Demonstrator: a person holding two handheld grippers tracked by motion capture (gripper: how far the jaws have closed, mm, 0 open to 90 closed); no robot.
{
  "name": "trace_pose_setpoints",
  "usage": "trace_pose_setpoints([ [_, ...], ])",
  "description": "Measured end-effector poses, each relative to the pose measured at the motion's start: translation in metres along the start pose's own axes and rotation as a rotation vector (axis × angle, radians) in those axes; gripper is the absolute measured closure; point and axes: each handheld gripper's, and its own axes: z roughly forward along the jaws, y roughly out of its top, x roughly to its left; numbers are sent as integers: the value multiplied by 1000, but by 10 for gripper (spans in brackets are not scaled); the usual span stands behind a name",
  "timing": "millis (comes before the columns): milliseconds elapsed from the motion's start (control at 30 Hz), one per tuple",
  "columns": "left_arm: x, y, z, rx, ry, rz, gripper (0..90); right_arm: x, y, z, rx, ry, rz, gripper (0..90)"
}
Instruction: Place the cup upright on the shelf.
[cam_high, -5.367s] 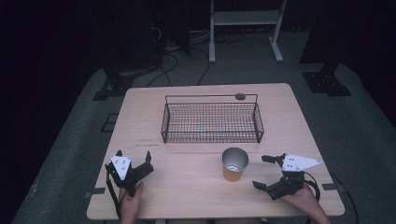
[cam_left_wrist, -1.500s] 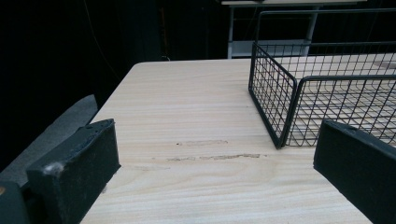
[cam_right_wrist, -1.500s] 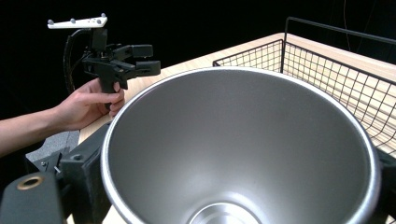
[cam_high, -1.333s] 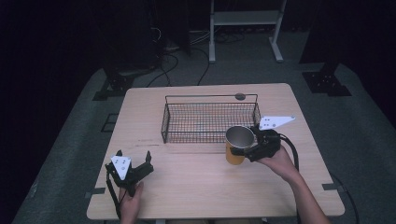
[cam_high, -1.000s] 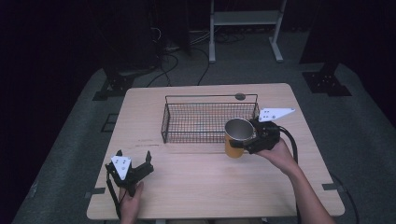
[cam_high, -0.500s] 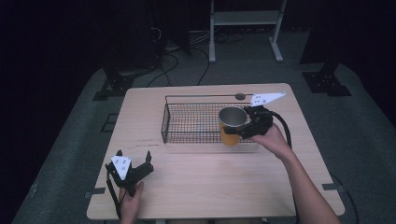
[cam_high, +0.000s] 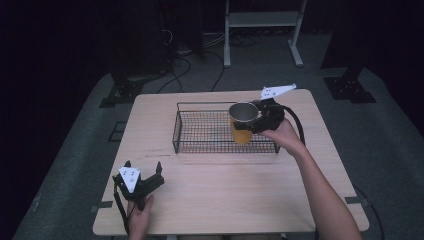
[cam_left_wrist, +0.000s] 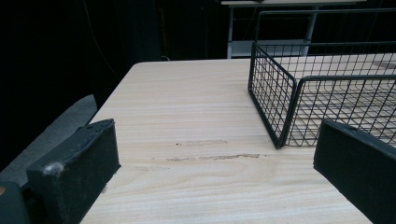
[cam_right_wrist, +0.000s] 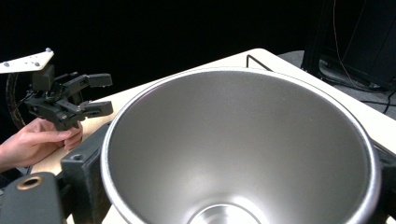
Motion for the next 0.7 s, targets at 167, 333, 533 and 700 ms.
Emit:
trace_pose_setpoints([
  [167, 0, 0, 0, 0, 1, 3, 0, -6, 5, 6, 4, 1, -1, 96],
  [333, 0, 0, 0, 0, -1, 0, 0, -13, 12, 12, 7, 6, -2, 96],
  [533, 0, 0, 0, -1, -2, 1, 0, -19, 16, 17, 11, 10, 2, 96],
  [700, 0, 0, 0, 0, -2, -1, 0, -24, 20, 25, 7, 24, -4, 96],
])
